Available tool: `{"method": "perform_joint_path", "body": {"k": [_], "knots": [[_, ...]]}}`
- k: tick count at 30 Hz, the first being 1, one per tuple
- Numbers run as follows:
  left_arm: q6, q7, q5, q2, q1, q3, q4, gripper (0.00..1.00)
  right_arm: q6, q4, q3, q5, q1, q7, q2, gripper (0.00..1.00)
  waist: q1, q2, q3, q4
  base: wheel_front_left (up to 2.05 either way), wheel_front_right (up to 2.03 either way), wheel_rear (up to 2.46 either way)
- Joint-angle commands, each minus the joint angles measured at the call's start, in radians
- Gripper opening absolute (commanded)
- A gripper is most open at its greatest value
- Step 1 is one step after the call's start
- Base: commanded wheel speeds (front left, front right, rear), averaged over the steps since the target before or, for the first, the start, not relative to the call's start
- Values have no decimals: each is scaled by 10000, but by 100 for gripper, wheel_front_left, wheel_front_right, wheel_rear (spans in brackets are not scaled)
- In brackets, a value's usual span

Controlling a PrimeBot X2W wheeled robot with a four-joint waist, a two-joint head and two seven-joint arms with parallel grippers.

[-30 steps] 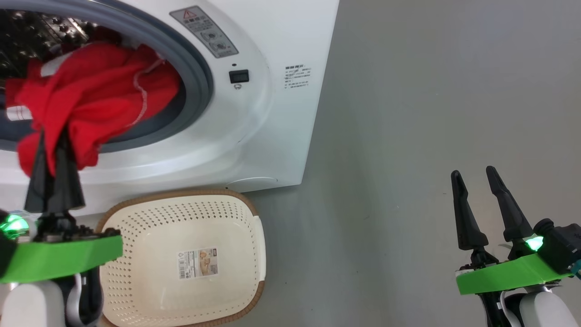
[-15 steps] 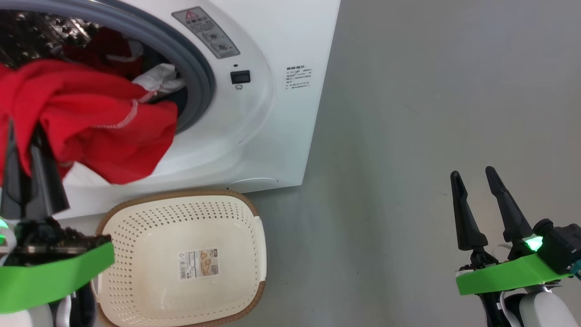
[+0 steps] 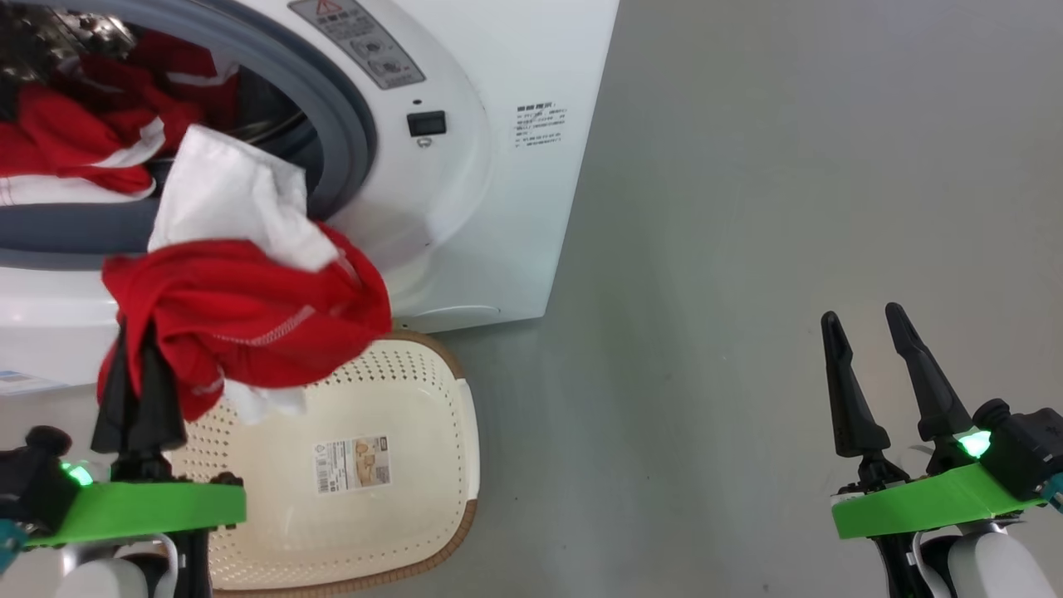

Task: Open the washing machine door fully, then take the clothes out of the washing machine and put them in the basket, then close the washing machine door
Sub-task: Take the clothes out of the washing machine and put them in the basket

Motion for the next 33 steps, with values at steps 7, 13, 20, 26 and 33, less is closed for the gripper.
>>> {"method": "perform_joint_path", "body": {"k": [7, 13, 20, 26, 33], "knots": [[-54, -40, 149, 159, 12, 189, 1137, 0, 2, -301, 288, 27, -359, -65, -60, 100, 0, 0, 568, -92, 0, 0, 0], [-54, -40, 276, 159, -163, -21, 2114, 0, 2, -334, 333, 6, -508, -65, -47, 100, 0, 0, 954, -123, 0, 0, 0], [-54, -40, 307, 159, -649, -300, 3106, 0, 2, -375, 297, -6, -728, -65, -63, 100, 0, 0, 1606, -56, 0, 0, 0], [-54, -40, 316, 159, -1176, -521, 3998, 0, 2, -356, 344, -13, -957, -65, -37, 100, 0, 0, 2184, 20, 0, 0, 0], [-54, -40, 325, 158, -1789, -767, 4850, 0, 2, -280, 429, -19, -1197, -65, -19, 100, 0, 0, 2737, 80, 0, 0, 0]]}}
